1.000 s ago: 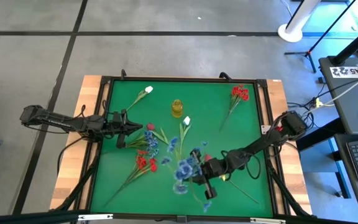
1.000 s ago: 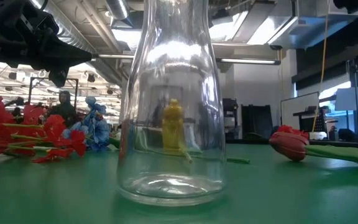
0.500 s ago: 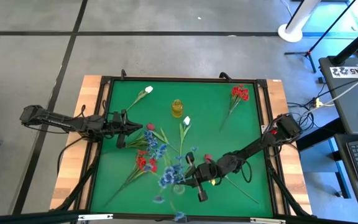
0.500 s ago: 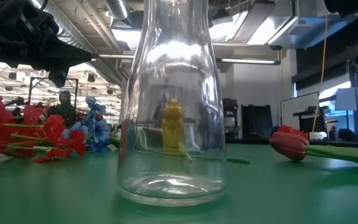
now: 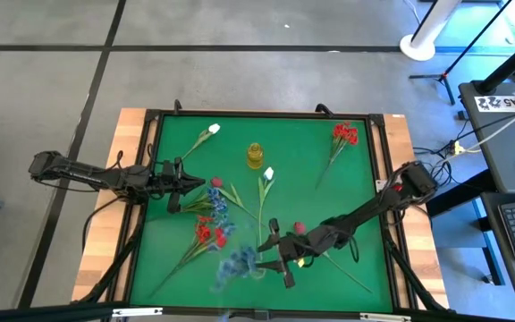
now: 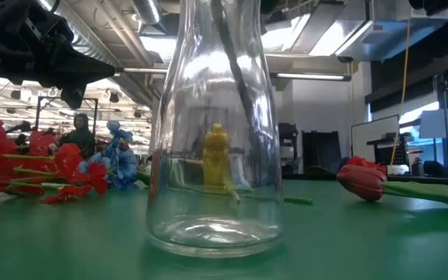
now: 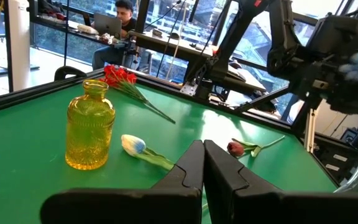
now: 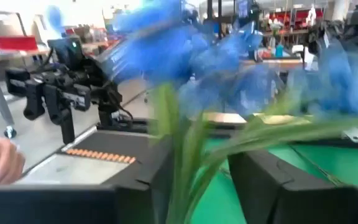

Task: Sort flowers into vase by color
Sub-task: Put the right blue flowers into the transparent vase, then put the top white tulip into the transparent vase

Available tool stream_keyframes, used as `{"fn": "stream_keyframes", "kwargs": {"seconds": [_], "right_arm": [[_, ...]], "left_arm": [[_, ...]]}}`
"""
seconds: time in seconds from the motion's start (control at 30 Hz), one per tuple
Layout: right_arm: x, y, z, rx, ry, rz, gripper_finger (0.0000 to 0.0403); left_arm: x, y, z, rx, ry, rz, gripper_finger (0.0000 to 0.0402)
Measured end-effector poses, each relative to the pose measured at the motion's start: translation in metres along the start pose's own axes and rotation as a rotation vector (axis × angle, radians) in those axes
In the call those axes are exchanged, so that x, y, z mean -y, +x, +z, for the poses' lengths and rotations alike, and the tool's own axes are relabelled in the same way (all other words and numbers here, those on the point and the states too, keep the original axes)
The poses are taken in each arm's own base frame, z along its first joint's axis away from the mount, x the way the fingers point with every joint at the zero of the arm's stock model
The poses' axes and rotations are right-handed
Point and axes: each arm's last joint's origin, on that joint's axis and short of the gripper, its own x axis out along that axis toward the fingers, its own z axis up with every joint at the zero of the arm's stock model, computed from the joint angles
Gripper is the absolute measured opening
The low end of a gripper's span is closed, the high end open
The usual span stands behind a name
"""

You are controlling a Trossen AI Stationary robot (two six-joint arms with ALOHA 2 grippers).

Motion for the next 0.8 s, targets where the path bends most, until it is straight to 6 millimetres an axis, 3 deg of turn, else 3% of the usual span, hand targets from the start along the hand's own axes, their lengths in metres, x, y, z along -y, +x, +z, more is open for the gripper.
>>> {"fn": "stream_keyframes", "kwargs": {"seconds": [0.3, 0.57, 0.8], "right_arm": [[0.003, -0.019, 0.028, -0.149, -0.038, -0.031, 0.0193], [0.015, -0.05, 0.045, -0.38, -0.101, -0.242, 0.0194], [0.02, -0.07, 0.059, -0.435, -0.081, -0.341, 0.0194]], "left_arm": [[0.0, 0.0, 0.0, 0.0, 0.0, 0.0, 0.0], [0.0, 0.0, 0.0, 0.0, 0.0, 0.0, 0.0], [0.0, 0.0, 0.0, 0.001, 0.0, 0.0, 0.0]]}}
